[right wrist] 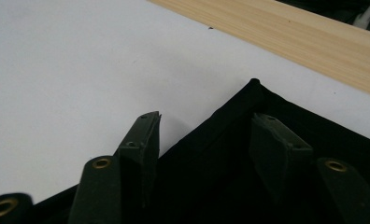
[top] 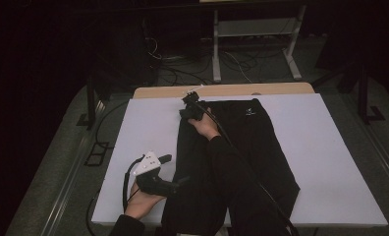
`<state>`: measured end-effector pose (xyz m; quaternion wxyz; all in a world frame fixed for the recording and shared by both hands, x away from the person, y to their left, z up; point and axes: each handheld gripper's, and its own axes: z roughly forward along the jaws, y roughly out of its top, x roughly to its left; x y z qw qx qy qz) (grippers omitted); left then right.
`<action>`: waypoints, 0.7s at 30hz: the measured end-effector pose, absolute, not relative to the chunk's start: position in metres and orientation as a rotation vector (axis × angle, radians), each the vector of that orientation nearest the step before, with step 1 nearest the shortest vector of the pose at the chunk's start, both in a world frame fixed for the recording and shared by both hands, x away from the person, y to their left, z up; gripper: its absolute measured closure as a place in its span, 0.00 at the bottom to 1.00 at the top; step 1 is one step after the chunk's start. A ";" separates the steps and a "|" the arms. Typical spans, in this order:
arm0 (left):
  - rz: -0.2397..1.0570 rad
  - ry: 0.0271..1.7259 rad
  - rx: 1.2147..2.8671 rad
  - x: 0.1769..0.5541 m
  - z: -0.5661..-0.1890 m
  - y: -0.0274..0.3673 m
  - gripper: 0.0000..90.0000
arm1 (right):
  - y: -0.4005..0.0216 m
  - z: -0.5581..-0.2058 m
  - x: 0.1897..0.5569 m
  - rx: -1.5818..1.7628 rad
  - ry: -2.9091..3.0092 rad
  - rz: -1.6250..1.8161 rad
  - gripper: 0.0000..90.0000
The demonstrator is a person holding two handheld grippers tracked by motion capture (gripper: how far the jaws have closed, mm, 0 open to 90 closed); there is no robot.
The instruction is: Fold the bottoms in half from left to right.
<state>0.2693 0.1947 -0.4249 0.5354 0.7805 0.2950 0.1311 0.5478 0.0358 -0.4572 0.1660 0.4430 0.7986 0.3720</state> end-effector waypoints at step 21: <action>0.295 0.748 1.856 0.267 -0.425 0.199 0.00 | 0.038 -0.455 0.546 1.315 2.273 1.068 0.95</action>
